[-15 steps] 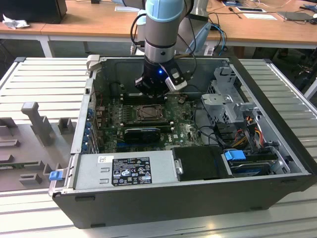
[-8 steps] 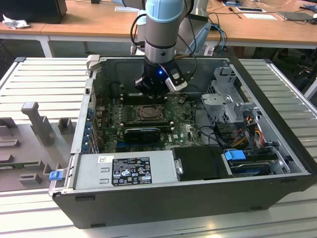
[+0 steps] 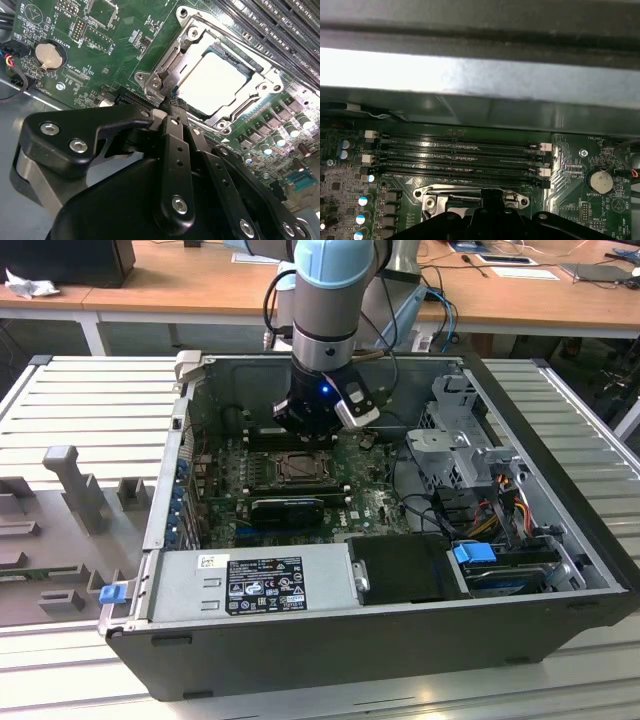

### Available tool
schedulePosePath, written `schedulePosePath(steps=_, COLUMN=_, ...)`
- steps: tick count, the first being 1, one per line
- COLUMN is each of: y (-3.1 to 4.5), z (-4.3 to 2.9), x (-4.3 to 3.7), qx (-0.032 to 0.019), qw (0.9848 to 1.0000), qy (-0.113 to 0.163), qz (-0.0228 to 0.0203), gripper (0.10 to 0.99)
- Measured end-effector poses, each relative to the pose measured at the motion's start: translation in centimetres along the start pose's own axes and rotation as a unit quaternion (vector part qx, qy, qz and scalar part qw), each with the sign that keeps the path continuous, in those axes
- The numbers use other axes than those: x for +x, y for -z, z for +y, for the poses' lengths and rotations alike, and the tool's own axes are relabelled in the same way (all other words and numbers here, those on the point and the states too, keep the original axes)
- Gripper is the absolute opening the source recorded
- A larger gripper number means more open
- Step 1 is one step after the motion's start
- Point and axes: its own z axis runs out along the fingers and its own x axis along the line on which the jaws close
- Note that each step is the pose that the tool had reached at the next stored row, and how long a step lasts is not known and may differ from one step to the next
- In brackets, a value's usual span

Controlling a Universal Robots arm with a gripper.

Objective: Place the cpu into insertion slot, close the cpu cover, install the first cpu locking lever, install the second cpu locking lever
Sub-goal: 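Install the second cpu locking lever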

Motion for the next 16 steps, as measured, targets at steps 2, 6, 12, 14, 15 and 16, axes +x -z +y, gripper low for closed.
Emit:
schedulePosePath(steps=2, y=1.12, z=0.13, x=-0.01, qx=0.0, qw=1.0, qy=0.0, qz=0.0, gripper=0.106)
schedulePosePath(steps=6, y=1.74, z=-0.46, x=0.04, qx=0.0, qw=1.0, qy=0.0, qz=0.0, gripper=0.106)
schedulePosePath(steps=12, y=1.96, z=-2.74, x=0.19, qx=-0.0001, qw=1.0, qy=0.0, qz=0.0, gripper=0.106)
schedulePosePath(steps=14, y=2.05, z=-3.61, x=0.25, qx=0.0, qw=1.0, qy=0.0, qz=0.0, gripper=0.106)
schedulePosePath(steps=15, y=2.07, z=-3.74, x=0.26, qx=-0.0001, qw=1.0, qy=0.0, qz=0.0, gripper=0.106)
schedulePosePath(steps=16, y=2.09, z=-3.88, x=0.27, qx=-0.0001, qw=1.0, qy=0.0, qz=0.0, gripper=0.106)
